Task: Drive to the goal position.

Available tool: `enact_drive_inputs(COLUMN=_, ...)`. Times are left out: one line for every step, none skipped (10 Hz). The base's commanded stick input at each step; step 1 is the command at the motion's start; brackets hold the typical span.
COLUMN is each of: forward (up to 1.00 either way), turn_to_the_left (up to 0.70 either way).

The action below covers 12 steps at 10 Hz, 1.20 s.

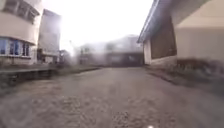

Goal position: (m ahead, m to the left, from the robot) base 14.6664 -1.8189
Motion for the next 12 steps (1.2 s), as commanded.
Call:
enact_drive_inputs(forward=1.0, turn_to_the_left=0.0)
enact_drive_inputs(forward=1.0, turn_to_the_left=0.0)
enact_drive_inputs(forward=1.0, turn_to_the_left=0.0)
enact_drive_inputs(forward=1.0, turn_to_the_left=0.0)
enact_drive_inputs(forward=1.0, turn_to_the_left=0.0)
enact_drive_inputs(forward=1.0, turn_to_the_left=0.0)
enact_drive_inputs(forward=1.0, turn_to_the_left=0.0)
enact_drive_inputs(forward=1.0, turn_to_the_left=0.0)
enact_drive_inputs(forward=1.0, turn_to_the_left=-0.12)
enact_drive_inputs(forward=1.0, turn_to_the_left=-0.23)
enact_drive_inputs(forward=1.0, turn_to_the_left=-0.02)
enact_drive_inputs(forward=1.0, turn_to_the_left=0.0)
